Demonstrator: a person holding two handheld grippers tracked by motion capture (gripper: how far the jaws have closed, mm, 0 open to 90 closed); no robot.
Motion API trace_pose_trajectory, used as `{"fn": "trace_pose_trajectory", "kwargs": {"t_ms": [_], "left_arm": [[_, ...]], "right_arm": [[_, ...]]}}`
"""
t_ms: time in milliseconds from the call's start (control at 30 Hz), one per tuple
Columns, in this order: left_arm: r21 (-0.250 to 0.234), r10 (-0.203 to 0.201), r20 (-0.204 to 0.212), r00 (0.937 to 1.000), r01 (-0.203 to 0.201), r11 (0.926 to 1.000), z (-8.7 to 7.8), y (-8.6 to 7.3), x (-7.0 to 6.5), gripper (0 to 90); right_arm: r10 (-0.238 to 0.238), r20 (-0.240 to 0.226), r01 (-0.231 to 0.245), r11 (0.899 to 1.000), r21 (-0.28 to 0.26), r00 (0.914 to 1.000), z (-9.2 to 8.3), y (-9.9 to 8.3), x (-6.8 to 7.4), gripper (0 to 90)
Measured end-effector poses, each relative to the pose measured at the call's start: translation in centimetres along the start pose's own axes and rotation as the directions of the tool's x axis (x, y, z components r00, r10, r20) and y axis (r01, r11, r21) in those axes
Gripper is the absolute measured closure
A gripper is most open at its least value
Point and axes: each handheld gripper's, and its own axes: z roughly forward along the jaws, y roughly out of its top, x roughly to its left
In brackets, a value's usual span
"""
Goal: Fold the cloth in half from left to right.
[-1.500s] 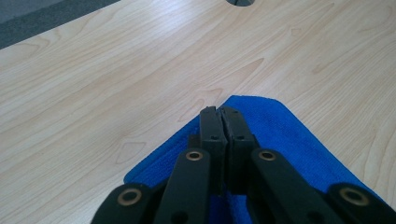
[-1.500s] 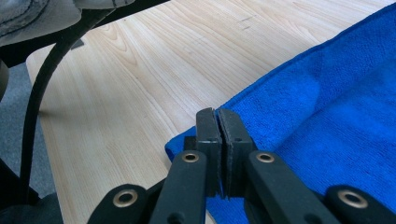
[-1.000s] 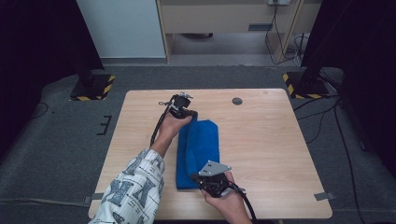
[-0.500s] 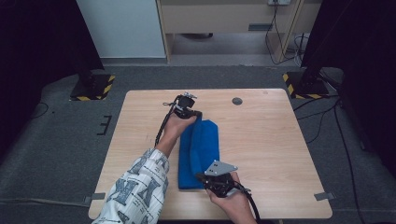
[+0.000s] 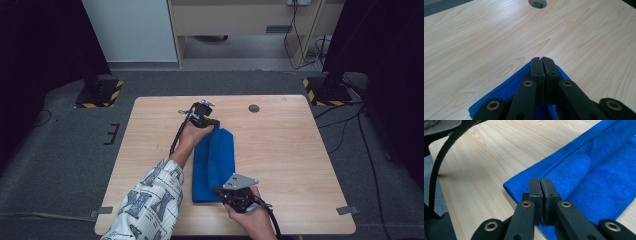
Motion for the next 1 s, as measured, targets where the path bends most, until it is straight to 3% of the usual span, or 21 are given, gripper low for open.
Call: {"fn": "trace_pose_trajectory", "kwargs": {"t_ms": [200, 1000], "left_arm": [[0.027, 0.019, -0.005, 0.9998, -0.019, 0.9995, 1.0, -0.1, -0.5, 87.9], [0.033, 0.011, 0.008, 0.9999, -0.012, 0.9994, 2.8, -0.3, -1.2, 87.9]], "right_arm": [[0.005, -0.004, -0.005, 1.0, 0.006, 1.0, 0.0, -0.4, -0.1, 88.2], [0.053, -0.007, -0.053, 0.998, 0.015, 0.9986, 0.0, -1.9, -0.9, 88.1]]}}
